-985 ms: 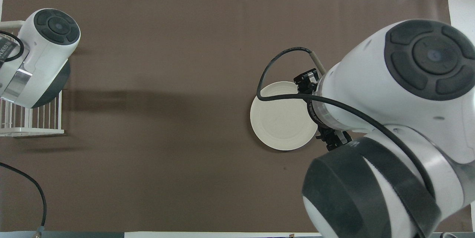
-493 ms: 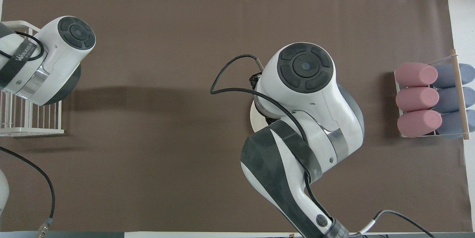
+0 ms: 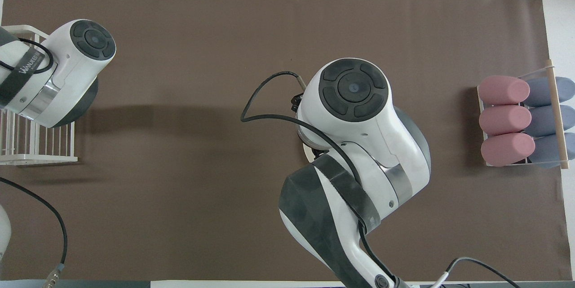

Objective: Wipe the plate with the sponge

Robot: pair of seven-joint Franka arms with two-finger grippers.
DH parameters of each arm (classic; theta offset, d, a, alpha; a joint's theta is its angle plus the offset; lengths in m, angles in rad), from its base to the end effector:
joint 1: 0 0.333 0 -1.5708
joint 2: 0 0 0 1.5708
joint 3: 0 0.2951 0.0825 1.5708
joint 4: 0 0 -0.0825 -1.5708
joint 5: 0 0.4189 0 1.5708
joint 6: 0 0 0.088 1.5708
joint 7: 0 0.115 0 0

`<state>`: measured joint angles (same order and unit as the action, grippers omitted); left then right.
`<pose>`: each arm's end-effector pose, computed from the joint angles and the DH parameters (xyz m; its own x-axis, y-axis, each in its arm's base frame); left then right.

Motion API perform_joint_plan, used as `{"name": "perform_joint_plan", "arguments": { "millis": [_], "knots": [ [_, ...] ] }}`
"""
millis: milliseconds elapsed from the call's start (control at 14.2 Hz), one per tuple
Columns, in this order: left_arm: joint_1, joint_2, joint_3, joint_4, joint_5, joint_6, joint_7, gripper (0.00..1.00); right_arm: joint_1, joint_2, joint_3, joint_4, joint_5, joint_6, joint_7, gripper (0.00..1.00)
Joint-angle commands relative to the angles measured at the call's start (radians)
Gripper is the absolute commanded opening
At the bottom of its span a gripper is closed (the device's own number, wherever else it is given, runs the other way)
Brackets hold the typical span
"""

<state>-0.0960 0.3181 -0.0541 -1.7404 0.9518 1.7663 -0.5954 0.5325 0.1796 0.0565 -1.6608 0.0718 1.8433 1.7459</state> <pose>0.6538 -0.0177 0.3631 0.9934 0.0508 0.1025 0.1123 -0.6056 -0.7878 0.5364 0.3636 0.4623 0.3821 -0.9208 -0.0784 -0.9232 -0.3840 0.0115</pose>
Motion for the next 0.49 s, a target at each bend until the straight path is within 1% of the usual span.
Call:
{"name": "perform_joint_plan", "arguments": {
  "millis": [0, 141, 282, 352, 422],
  "knots": [
    [-0.011, -0.016, 0.004, -0.013, 0.016, -0.018, -0.018, 0.0, -0.009, -0.003, -0.003, -0.005, 0.031, 0.02, 0.02, 1.0],
    [-0.011, -0.02, 0.004, -0.005, 0.007, -0.018, -0.017, 0.0, -0.009, -0.003, -0.003, -0.005, 0.031, 0.028, 0.035, 1.0],
    [-0.013, -0.025, 0.0, 0.033, -0.004, -0.036, -0.008, 0.0, -0.008, -0.002, -0.003, -0.004, 0.031, 0.045, 0.142, 1.0],
    [-0.013, -0.028, 0.0, 0.063, -0.04, -0.053, -0.006, 0.0, 0.001, 0.0, -0.003, -0.001, 0.029, 0.069, 0.197, 1.0],
    [-0.014, -0.03, 0.0, 0.109, -0.117, -0.076, -0.006, 0.0, 0.004, 0.0, -0.003, -0.004, 0.02, 0.1, 0.231, 1.0]
  ]
}}
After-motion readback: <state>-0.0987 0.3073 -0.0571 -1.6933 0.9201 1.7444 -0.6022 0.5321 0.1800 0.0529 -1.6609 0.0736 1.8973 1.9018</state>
